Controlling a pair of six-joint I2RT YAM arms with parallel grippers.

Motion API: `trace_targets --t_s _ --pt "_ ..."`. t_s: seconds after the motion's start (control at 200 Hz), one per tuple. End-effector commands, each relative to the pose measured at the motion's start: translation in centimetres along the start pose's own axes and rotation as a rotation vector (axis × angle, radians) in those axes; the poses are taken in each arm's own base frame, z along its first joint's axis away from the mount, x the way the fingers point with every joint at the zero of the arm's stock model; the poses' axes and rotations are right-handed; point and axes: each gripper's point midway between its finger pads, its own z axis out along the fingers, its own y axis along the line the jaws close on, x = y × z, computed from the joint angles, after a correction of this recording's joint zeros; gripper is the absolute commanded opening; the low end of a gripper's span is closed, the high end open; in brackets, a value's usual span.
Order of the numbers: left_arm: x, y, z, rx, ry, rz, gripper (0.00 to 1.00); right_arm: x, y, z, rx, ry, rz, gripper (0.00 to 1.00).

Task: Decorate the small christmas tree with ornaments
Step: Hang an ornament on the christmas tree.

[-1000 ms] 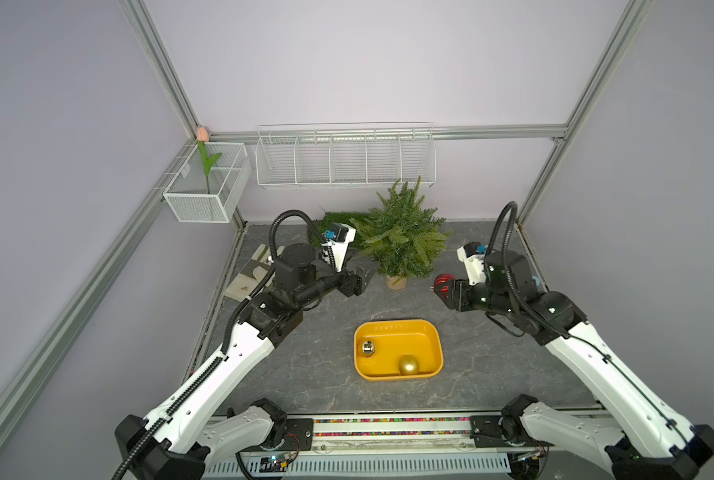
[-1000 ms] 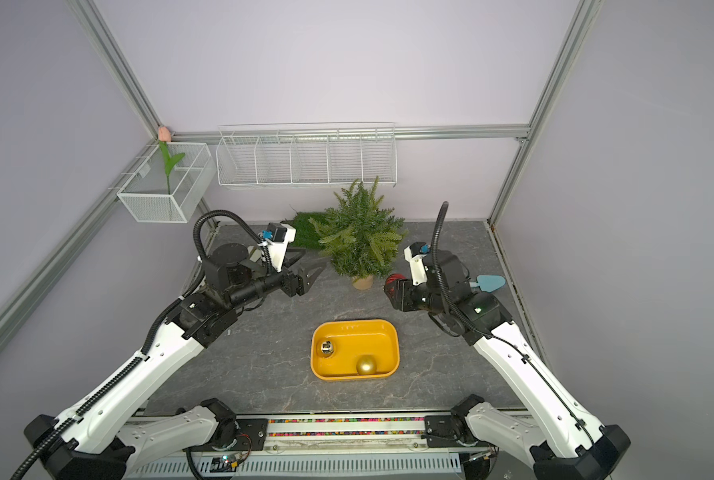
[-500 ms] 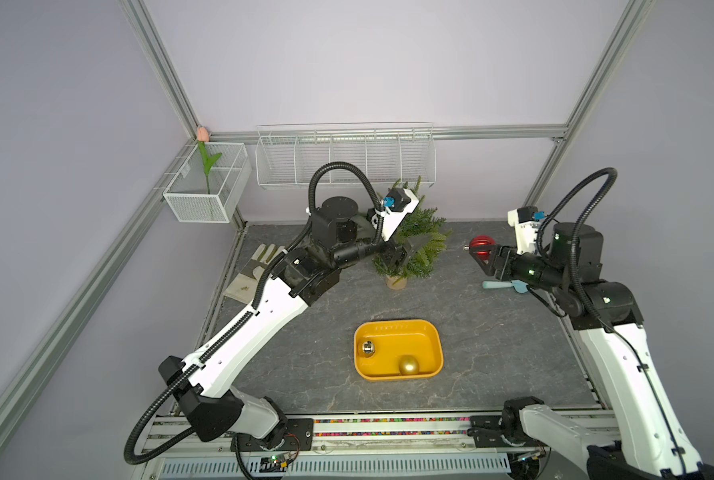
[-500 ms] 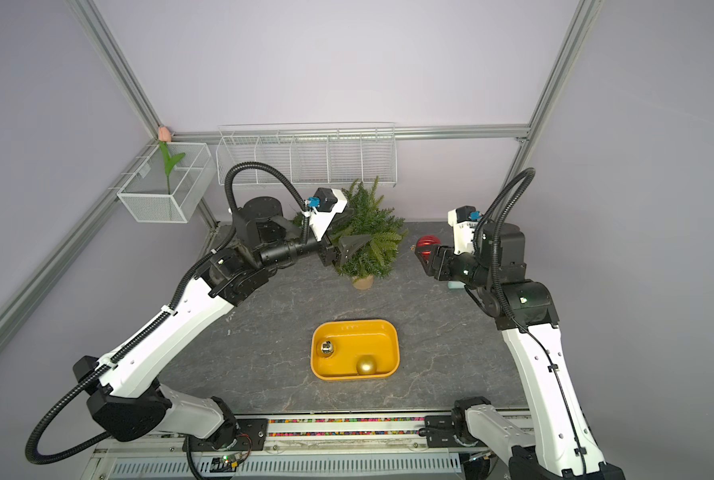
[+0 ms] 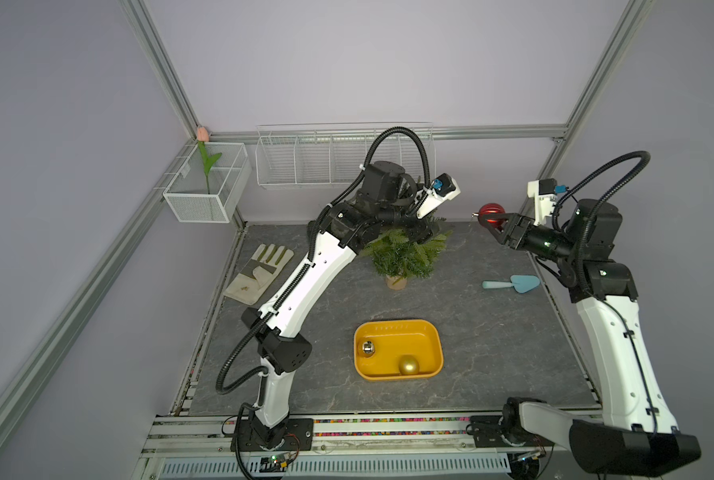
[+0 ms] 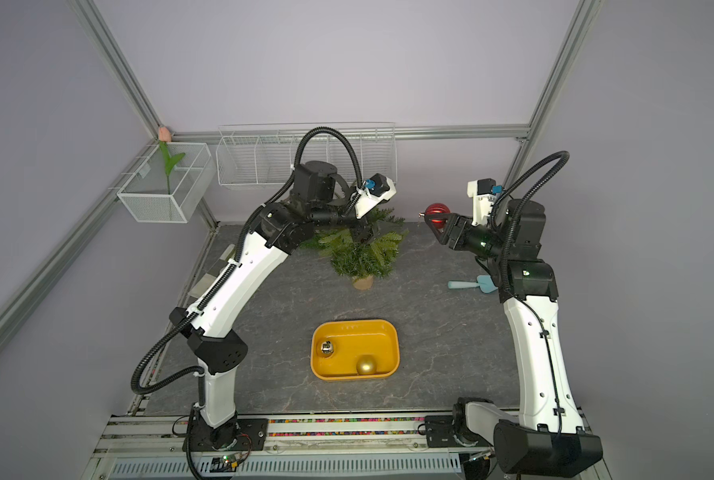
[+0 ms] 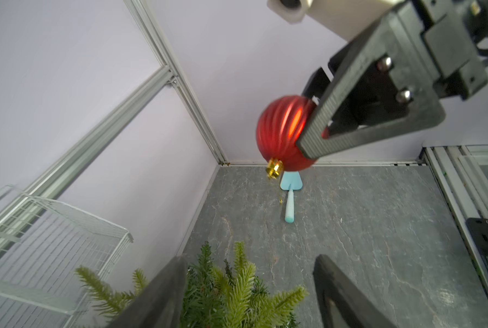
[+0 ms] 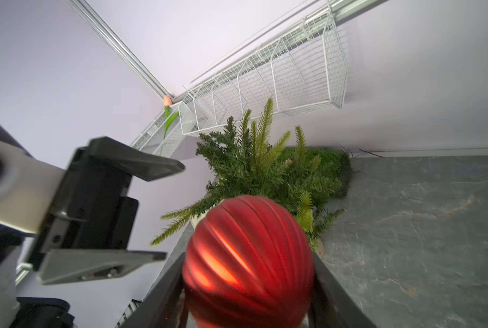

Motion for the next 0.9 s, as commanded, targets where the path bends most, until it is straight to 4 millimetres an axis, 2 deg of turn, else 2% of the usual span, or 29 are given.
trace_targets --t_s 0.0,0.11,0.26,0.395,0.735,0.895 --pt "0.8 -2.2 0.1 0.121 0.021 0.021 0.73 -2.4 2.7 -0.4 -0.128 -0.057 -0.029 0.48" --pt "0.9 -2.3 0.9 0.134 0.004 0.003 0.73 -3.1 3.4 -0.1 -0.183 -0.066 -0.014 0.48" --pt "0.7 -1.3 1.9 0.093 -0.016 -0.021 0.71 -3.4 4.2 0.0 -0.242 -0.070 -0.001 0.48" --pt "0.0 -0.4 2.4 0.065 -0.054 -0.048 0.63 -3.4 4.3 0.1 -0.270 -0.061 0.012 0.48" --pt "-1.3 -1.2 3.1 0.138 -0.137 -0.082 0.45 -2.5 3.4 0.9 -0.271 -0.037 0.040 0.47" --pt "-1.6 -1.1 3.3 0.142 -0.156 -0.100 0.41 -2.3 3.2 1.0 -0.278 -0.033 0.051 0.46"
